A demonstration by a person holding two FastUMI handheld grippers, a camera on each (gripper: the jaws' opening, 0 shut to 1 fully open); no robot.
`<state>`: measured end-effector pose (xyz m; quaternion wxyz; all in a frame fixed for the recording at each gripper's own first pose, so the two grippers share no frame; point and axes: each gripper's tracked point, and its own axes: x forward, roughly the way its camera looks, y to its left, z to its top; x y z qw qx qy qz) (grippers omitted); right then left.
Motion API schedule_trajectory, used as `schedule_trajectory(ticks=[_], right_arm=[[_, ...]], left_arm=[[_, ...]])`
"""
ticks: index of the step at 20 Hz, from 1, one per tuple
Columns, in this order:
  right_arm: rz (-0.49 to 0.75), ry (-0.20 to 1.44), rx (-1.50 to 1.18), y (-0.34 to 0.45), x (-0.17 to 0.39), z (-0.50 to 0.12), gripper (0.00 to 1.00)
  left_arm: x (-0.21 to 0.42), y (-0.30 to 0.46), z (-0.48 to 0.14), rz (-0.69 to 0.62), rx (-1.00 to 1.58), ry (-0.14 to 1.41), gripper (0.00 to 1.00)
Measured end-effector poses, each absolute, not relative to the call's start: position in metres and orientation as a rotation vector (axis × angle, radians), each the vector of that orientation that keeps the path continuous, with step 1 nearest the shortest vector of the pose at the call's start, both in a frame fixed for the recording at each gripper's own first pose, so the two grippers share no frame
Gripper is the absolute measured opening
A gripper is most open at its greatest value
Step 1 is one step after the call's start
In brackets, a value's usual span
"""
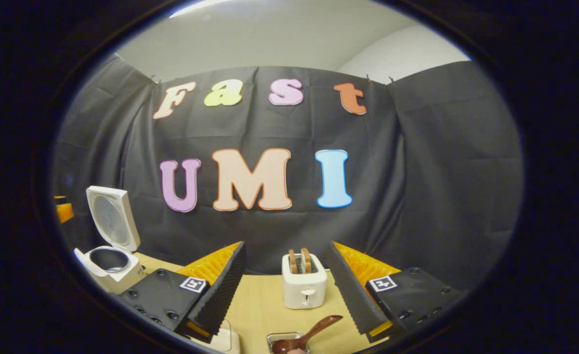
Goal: Close the left gripper, press the button to open the rice cooker; take a wooden spoon from the chopstick holder with the right hand, scoop a spoonful of rice and pour it into the rice cooker, then put the wooden spoon back into the chopstick holder.
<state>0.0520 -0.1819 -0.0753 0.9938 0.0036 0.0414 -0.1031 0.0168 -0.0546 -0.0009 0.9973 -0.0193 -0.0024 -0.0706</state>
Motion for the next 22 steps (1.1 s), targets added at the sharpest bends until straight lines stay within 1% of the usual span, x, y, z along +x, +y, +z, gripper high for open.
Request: schedule_trajectory(ticks=[1, 2, 3, 4, 5, 6, 7, 8, 9, 10, 12, 13, 14, 15, 19, 20, 21, 22], right_arm=[[-0.220, 0.100, 0.022, -0.190, 0.054, -0.086, 1.00], [-0.230, 0.120, 0.037, -0.199, 0.057, -0.099, 1.00], [-0.240, 0.138, 0.046, -0.206, 0.059, -0.110, 1.00], [-0.249, 0.156, 0.049, -0.213, 0.061, -0.122, 1.00], [-0.256, 0.173, 0.049, -0.219, 0.064, -0.133, 1.00], [-0.262, 0.187, 0.049, -0.224, 0.066, -0.142, 1.00], [-0.263, 0.204, 0.053, -0.227, 0.068, -0.150, 1.00], [-0.266, 0.220, 0.055, -0.230, 0.071, -0.160, 1.00], [-0.266, 0.236, 0.057, -0.233, 0.073, -0.169, 1.00], [-0.265, 0.256, 0.063, -0.234, 0.075, -0.180, 1.00], [-0.249, 0.313, 0.084, -0.233, 0.080, -0.205, 1.00], [-0.247, 0.339, 0.093, -0.233, 0.082, -0.216, 1.00], [-0.245, 0.362, 0.104, -0.234, 0.084, -0.226, 1.00], [-0.246, 0.385, 0.115, -0.235, 0.086, -0.236, 1.00], [-0.252, 0.464, 0.147, -0.237, 0.085, -0.274, 1.00], [-0.249, 0.486, 0.160, -0.237, 0.086, -0.283, 1.00], [-0.244, 0.508, 0.177, -0.236, 0.085, -0.293, 1.00], [-0.235, 0.527, 0.193, -0.233, 0.085, -0.300, 1.00]], left_arm=[[0.017, -0.054, 0.000, -0.137, -0.037, -0.003, 0.99], [0.017, -0.052, -0.002, -0.126, -0.030, 0.001, 0.95], [0.016, -0.050, -0.002, -0.120, -0.025, 0.006, 0.96], [0.015, -0.049, -0.002, -0.111, -0.019, 0.008, 0.99], [0.015, -0.049, -0.001, -0.107, -0.016, 0.008, 0.96], [0.015, -0.048, -0.001, -0.099, -0.011, 0.010, 0.99], [0.014, -0.048, -0.001, -0.094, -0.006, 0.013, 0.96], [0.013, -0.048, -0.002, -0.092, -0.002, 0.018, 0.96], [0.013, -0.048, -0.001, -0.091, -0.001, 0.020, 0.99], [0.013, -0.049, -0.001, -0.088, 0.001, 0.024, 0.96], [0.012, -0.049, -0.002, -0.081, 0.002, 0.031, 0.96], [0.011, -0.048, -0.001, -0.076, 0.003, 0.033, 0.99], [0.011, -0.047, -0.002, -0.069, 0.006, 0.034, 0.99], [0.010, -0.046, -0.001, -0.064, 0.010, 0.036, 0.96], [0.005, -0.041, 0.000, -0.040, 0.024, 0.040, 0.96], [0.003, -0.039, -0.001, -0.033, 0.025, 0.044, 0.99], [0.003, -0.039, -0.002, -0.028, 0.026, 0.049, 0.96], [0.001, -0.038, -0.003, -0.024, 0.027, 0.051, 0.99]])
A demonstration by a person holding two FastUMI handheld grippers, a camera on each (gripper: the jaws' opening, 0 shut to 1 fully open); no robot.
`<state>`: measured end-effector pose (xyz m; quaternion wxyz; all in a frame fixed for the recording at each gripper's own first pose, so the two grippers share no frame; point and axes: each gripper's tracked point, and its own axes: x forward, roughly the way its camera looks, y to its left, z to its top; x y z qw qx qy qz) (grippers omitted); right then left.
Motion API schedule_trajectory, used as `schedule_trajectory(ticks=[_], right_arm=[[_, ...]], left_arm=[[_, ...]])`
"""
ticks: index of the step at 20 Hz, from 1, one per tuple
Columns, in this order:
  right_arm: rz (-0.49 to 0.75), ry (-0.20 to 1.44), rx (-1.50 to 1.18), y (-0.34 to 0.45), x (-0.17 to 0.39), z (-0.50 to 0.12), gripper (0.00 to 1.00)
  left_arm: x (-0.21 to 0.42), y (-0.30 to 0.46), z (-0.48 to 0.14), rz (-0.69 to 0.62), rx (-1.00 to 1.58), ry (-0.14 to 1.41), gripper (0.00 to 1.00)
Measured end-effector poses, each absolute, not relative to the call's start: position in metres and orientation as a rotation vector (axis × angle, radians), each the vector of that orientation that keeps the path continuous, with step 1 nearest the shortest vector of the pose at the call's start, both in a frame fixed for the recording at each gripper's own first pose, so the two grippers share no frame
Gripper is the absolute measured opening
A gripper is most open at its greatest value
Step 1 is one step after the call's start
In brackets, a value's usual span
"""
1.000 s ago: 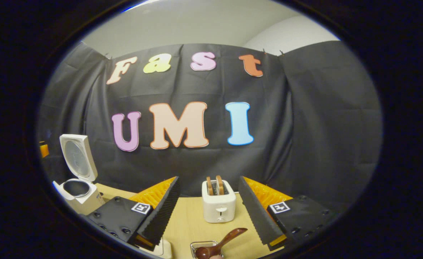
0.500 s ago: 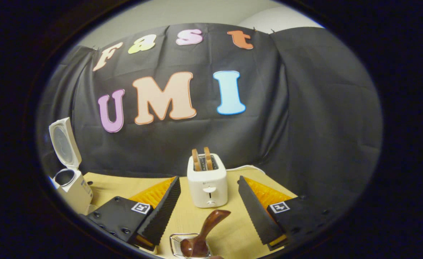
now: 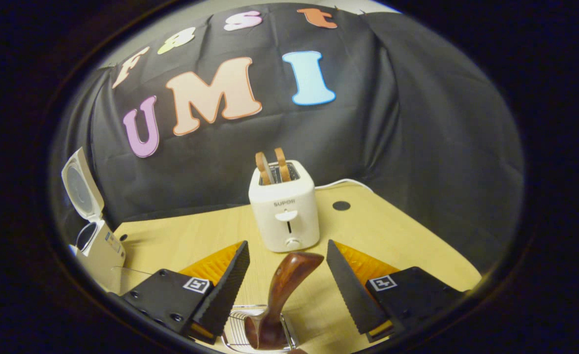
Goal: Close the left gripper, press the button to open the rice cooker; take a wooden spoon from the chopstick holder with the right hand, scoop a spoonful of rice and pour it into the rice cooker, then put the wooden spoon back into the chopstick holder.
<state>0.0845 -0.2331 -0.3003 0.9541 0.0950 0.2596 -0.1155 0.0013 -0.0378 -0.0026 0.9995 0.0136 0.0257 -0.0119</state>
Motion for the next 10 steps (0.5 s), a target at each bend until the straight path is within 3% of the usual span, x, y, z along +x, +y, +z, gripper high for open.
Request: schedule_trajectory(ticks=[4, 6, 10], right_arm=[[-0.215, 0.587, 0.241, -0.227, 0.081, -0.323, 1.00], [-0.184, 0.615, 0.282, -0.217, 0.079, -0.331, 0.80], [-0.158, 0.614, 0.292, -0.207, 0.082, -0.331, 0.40]], left_arm=[[-0.002, -0.036, -0.002, -0.011, 0.041, 0.056, 0.96], [-0.003, -0.034, -0.003, -0.006, 0.041, 0.057, 0.99], [-0.005, -0.030, -0.006, 0.005, 0.018, 0.064, 0.96]])
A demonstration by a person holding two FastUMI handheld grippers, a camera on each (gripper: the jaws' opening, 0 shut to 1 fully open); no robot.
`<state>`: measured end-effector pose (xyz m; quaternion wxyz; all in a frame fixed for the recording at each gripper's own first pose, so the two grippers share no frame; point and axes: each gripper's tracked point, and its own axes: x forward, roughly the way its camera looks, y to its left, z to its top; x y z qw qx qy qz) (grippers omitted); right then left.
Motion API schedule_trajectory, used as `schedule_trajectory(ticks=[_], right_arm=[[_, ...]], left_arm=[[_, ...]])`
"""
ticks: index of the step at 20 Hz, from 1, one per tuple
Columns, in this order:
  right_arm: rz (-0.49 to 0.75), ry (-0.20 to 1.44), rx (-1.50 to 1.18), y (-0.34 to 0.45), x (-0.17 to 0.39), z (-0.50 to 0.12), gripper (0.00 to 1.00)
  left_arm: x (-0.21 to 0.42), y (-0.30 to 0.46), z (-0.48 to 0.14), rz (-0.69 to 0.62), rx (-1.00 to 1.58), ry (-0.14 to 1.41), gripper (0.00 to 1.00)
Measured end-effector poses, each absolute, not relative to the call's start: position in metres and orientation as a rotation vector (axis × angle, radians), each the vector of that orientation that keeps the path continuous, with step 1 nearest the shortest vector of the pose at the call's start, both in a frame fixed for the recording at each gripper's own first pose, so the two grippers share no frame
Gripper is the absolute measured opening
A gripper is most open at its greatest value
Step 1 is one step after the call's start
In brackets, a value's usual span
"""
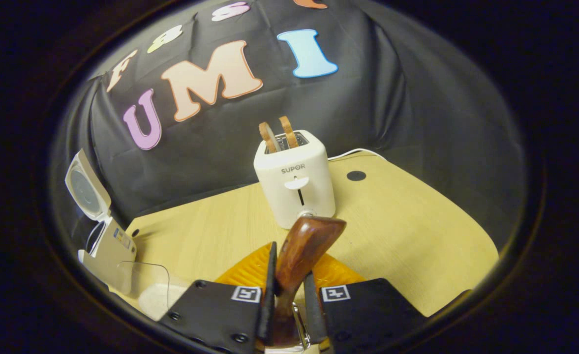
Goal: Close the left gripper, press the button to open the rice cooker; take a wooden spoon from the chopstick holder with the right hand, scoop a spoonful of rice and pour it into the rice cooker, then put the wooden spoon back into the chopstick holder.
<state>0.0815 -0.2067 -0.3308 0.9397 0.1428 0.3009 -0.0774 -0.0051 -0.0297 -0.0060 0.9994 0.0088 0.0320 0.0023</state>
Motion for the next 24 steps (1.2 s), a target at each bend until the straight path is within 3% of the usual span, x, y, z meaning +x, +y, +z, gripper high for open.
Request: schedule_trajectory(ticks=[2, 6, 8, 15, 16, 18, 24], right_arm=[[-0.133, 0.610, 0.289, -0.199, 0.076, -0.324, 0.24], [-0.114, 0.568, 0.239, -0.191, 0.066, -0.301, 0.27], [-0.105, 0.554, 0.228, -0.186, 0.061, -0.290, 0.24], [-0.115, 0.447, 0.208, -0.180, 0.051, -0.223, 0.24], [-0.110, 0.432, 0.210, -0.176, 0.051, -0.212, 0.24], [-0.094, 0.413, 0.223, -0.163, 0.052, -0.196, 0.24], [-0.011, 0.365, 0.260, -0.097, 0.054, -0.158, 0.24]], left_arm=[[-0.006, -0.028, -0.005, 0.005, 0.014, 0.060, 0.99], [-0.004, -0.027, 0.000, -0.006, 0.017, 0.046, 0.99], [-0.002, -0.027, 0.004, -0.017, 0.012, 0.034, 0.96], [0.005, -0.029, 0.013, -0.067, -0.016, 0.004, 0.99], [0.004, -0.028, 0.012, -0.074, -0.022, 0.001, 0.96], [0.004, -0.025, 0.012, -0.082, -0.031, -0.001, 0.99], [0.000, 0.000, 0.015, -0.074, -0.042, -0.017, 0.96]])
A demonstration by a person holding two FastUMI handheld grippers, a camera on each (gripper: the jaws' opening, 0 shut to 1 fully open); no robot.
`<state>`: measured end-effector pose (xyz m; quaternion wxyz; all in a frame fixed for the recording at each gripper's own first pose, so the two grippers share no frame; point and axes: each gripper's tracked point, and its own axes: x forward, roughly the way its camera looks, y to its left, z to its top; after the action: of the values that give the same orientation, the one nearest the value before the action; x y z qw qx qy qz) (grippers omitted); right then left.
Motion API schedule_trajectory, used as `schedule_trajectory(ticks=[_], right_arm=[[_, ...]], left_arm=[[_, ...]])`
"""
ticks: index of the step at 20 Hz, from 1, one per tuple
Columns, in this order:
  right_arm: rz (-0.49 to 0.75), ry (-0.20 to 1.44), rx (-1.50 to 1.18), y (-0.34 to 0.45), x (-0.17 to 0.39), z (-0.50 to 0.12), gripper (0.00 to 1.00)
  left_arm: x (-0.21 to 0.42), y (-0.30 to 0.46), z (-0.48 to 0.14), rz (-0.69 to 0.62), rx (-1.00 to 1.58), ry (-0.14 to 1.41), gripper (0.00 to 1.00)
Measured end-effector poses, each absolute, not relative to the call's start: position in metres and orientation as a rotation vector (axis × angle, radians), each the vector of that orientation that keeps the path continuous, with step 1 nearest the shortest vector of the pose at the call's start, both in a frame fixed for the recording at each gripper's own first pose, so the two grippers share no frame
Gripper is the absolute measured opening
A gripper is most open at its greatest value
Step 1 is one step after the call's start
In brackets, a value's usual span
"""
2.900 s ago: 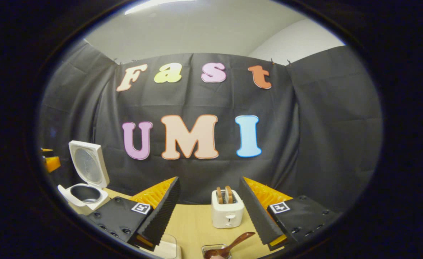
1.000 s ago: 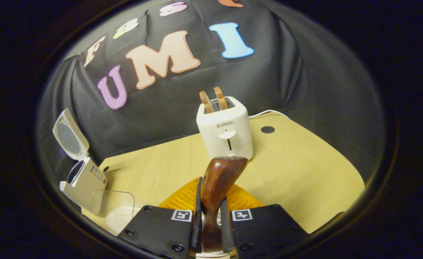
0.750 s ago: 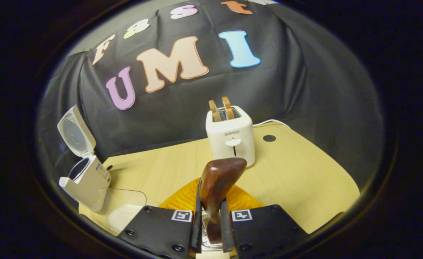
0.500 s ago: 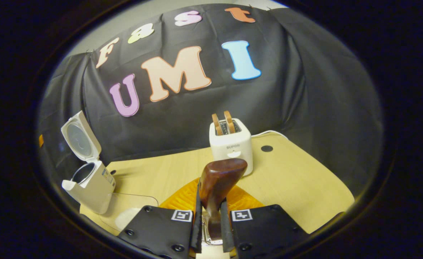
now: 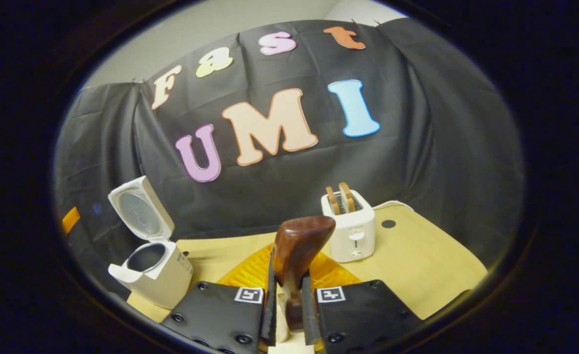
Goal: Close the left gripper, press the button to open the rice cooker; take a wooden spoon from the chopstick holder with the right hand, scoop a spoonful of rice and pour it into the rice cooker, then put the wooden spoon back into the chopstick holder.
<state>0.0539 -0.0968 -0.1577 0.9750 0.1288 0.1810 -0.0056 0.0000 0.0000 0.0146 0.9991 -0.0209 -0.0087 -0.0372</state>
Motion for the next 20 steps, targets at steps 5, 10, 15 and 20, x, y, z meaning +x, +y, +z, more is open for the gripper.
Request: schedule_trajectory(ticks=[5, 10, 15, 20], right_arm=[[0.062, 0.384, 0.265, -0.036, 0.058, -0.168, 0.24], [0.075, 0.441, 0.221, 0.000, 0.057, -0.212, 0.24], [0.028, 0.484, 0.238, 0.020, 0.054, -0.252, 0.24], [-0.016, 0.470, 0.166, 0.035, 0.053, -0.270, 0.24]], left_arm=[[-0.005, 0.023, 0.011, -0.058, -0.040, -0.012, 0.96], [-0.014, 0.048, 0.015, -0.036, 0.007, -0.027, 0.95], [-0.021, 0.072, 0.008, -0.024, 0.007, -0.011, 0.95], [-0.028, 0.096, 0.006, -0.007, 0.021, -0.014, 0.99]])
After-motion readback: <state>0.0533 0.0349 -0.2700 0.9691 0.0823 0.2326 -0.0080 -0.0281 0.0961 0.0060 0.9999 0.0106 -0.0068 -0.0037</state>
